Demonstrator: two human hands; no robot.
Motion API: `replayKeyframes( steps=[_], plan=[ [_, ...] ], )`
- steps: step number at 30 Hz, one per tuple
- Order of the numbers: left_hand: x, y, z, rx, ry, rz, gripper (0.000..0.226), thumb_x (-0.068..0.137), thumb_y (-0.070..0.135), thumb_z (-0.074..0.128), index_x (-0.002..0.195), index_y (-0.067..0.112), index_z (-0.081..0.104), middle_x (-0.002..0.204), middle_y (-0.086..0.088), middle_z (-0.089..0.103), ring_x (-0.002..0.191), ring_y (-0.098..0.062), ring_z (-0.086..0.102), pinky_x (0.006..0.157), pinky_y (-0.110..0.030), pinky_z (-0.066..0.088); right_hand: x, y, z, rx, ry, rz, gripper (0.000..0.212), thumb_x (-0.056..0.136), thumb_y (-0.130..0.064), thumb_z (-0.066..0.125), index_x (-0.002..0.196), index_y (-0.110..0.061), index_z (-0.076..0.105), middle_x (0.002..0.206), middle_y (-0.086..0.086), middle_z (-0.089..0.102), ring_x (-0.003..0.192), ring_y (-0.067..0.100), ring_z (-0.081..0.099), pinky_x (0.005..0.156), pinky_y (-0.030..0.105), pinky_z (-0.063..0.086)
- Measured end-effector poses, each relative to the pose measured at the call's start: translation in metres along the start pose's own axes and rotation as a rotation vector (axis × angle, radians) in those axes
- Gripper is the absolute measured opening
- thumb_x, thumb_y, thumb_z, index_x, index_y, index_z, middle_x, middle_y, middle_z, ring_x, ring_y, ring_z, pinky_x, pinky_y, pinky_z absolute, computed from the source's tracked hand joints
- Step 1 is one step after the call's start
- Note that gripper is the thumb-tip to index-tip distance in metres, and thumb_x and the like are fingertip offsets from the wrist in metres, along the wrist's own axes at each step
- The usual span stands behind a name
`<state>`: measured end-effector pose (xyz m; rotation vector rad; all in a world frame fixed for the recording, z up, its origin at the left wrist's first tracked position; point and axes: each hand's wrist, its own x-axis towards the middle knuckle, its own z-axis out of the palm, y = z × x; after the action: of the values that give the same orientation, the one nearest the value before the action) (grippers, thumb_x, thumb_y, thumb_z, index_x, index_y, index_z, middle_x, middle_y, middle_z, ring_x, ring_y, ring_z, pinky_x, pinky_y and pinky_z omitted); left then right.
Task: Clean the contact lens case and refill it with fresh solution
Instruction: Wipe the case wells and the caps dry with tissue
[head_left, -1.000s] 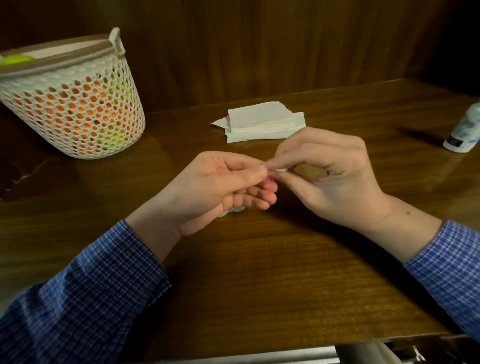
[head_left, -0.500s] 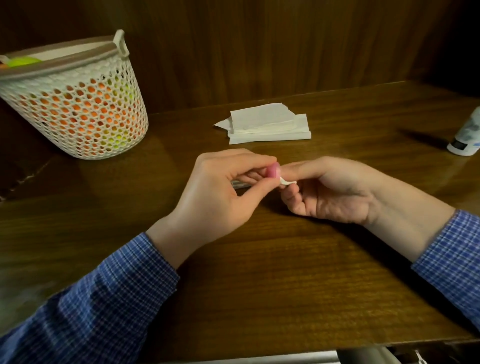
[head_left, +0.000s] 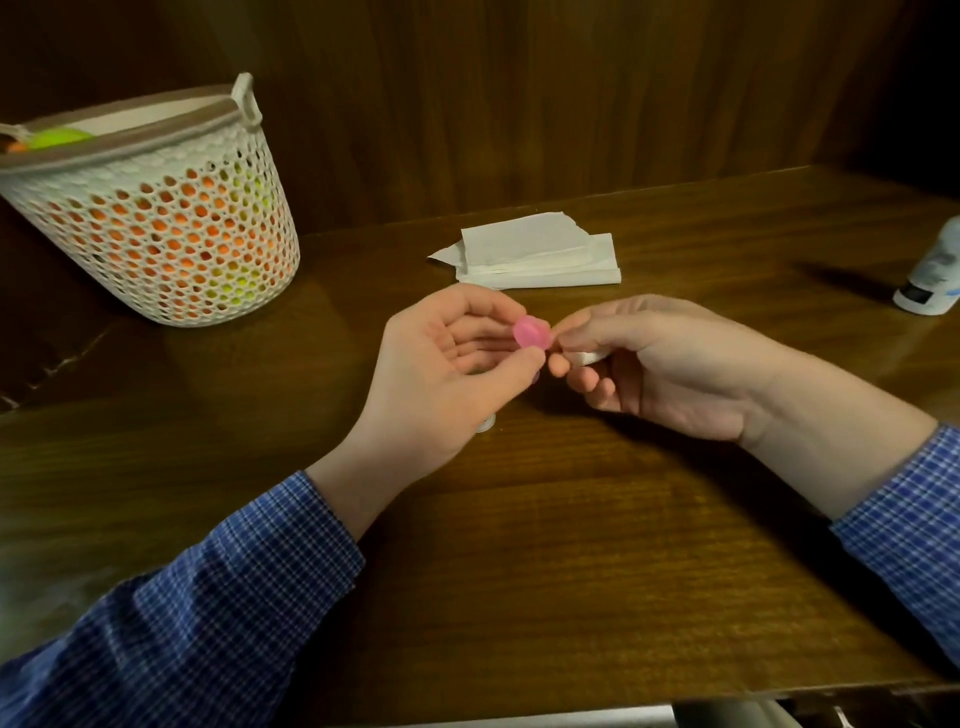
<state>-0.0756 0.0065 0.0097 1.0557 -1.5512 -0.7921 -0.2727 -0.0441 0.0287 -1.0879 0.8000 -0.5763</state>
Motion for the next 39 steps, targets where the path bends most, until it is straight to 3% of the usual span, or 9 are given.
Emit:
replayKeyframes(
  steps=[4, 7, 10, 14, 18, 23, 27, 30, 39],
  plan=[
    [-0.001, 0.001, 0.001, 0.038, -0.003, 0.007, 0.029, 0.083, 0.003, 0.081, 0.107, 0.016, 0.070, 0.101, 0.002, 0.078, 0.096, -0.013, 0.077, 0.078, -0.021, 0.061, -0.002, 0.001, 0.000, 0.027, -0.080, 0.030, 0.019, 0.087, -0.023, 0.070, 0.089, -0.006, 0.078, 0.068, 0.003, 0.062, 0.052, 0.005, 0.048, 0.043, 0.014, 0.038],
    [-0.002, 0.001, 0.002, 0.063, -0.027, 0.002, 0.029, 0.083, 0.004, 0.081, 0.108, 0.015, 0.070, 0.106, 0.000, 0.077, 0.098, -0.014, 0.077, 0.080, -0.024, 0.062, -0.001, 0.003, 0.000, -0.069, -0.055, 0.003, 0.022, 0.088, -0.025, 0.072, 0.072, -0.010, 0.076, 0.056, -0.002, 0.055, 0.047, 0.005, 0.042, 0.045, 0.017, 0.030],
    [-0.001, 0.002, 0.001, 0.099, -0.030, 0.000, 0.031, 0.083, 0.008, 0.082, 0.112, 0.012, 0.070, 0.111, -0.002, 0.075, 0.101, -0.015, 0.075, 0.081, -0.027, 0.063, 0.000, 0.002, -0.001, -0.207, 0.042, -0.011, 0.027, 0.080, -0.031, 0.079, 0.060, -0.014, 0.071, 0.051, -0.004, 0.051, 0.046, 0.007, 0.039, 0.043, 0.019, 0.029],
    [0.006, -0.001, -0.007, 0.217, 0.146, -0.016, 0.033, 0.087, 0.012, 0.079, 0.117, 0.013, 0.067, 0.107, 0.003, 0.071, 0.096, -0.006, 0.071, 0.077, -0.018, 0.060, 0.004, -0.003, -0.009, -0.654, 0.320, 0.028, 0.031, 0.073, -0.041, 0.088, 0.063, -0.017, 0.072, 0.052, -0.006, 0.060, 0.044, 0.005, 0.050, 0.042, 0.020, 0.038],
    [0.006, -0.002, -0.008, 0.268, 0.188, -0.048, 0.029, 0.089, 0.009, 0.077, 0.114, 0.019, 0.066, 0.101, 0.007, 0.068, 0.094, -0.002, 0.067, 0.073, -0.011, 0.056, 0.008, -0.004, -0.010, -0.913, 0.422, 0.067, 0.034, 0.075, -0.052, 0.085, 0.074, -0.019, 0.077, 0.070, -0.001, 0.072, 0.075, 0.015, 0.066, 0.057, 0.029, 0.042],
    [0.008, -0.001, -0.010, 0.279, 0.200, -0.035, 0.028, 0.090, 0.005, 0.074, 0.113, 0.019, 0.066, 0.096, 0.008, 0.067, 0.088, -0.001, 0.067, 0.072, -0.011, 0.055, 0.011, -0.004, -0.015, -1.075, 0.522, -0.087, 0.028, 0.087, -0.054, 0.072, 0.086, -0.026, 0.073, 0.090, -0.006, 0.064, 0.085, 0.008, 0.056, 0.061, 0.025, 0.040],
    [0.010, -0.001, -0.014, 0.285, 0.265, -0.049, 0.026, 0.091, 0.003, 0.072, 0.112, 0.018, 0.067, 0.092, 0.009, 0.066, 0.078, 0.007, 0.064, 0.066, -0.008, 0.052, 0.017, 0.001, -0.003, -1.159, 0.477, -0.286, 0.026, 0.080, -0.061, 0.074, 0.082, -0.036, 0.068, 0.086, -0.017, 0.065, 0.090, 0.004, 0.060, 0.071, 0.027, 0.046],
    [0.012, -0.002, -0.016, 0.280, 0.286, -0.076, 0.026, 0.091, 0.004, 0.072, 0.111, 0.019, 0.068, 0.091, 0.011, 0.066, 0.076, 0.010, 0.063, 0.064, -0.007, 0.051, 0.029, 0.009, 0.011, -1.349, 0.476, -0.287, 0.043, 0.073, -0.075, 0.072, 0.090, -0.035, 0.071, 0.073, -0.017, 0.064, 0.073, 0.002, 0.062, 0.056, 0.023, 0.045],
    [0.013, -0.001, -0.017, 0.292, 0.286, -0.105, 0.024, 0.091, 0.005, 0.072, 0.106, 0.022, 0.069, 0.091, 0.010, 0.066, 0.079, 0.008, 0.063, 0.065, -0.006, 0.051, 0.039, 0.008, 0.017, -1.400, 0.440, -0.262, 0.029, 0.078, -0.062, 0.078, 0.086, -0.034, 0.078, 0.068, -0.015, 0.066, 0.065, 0.006, 0.062, 0.049, 0.021, 0.040]
  ],
)
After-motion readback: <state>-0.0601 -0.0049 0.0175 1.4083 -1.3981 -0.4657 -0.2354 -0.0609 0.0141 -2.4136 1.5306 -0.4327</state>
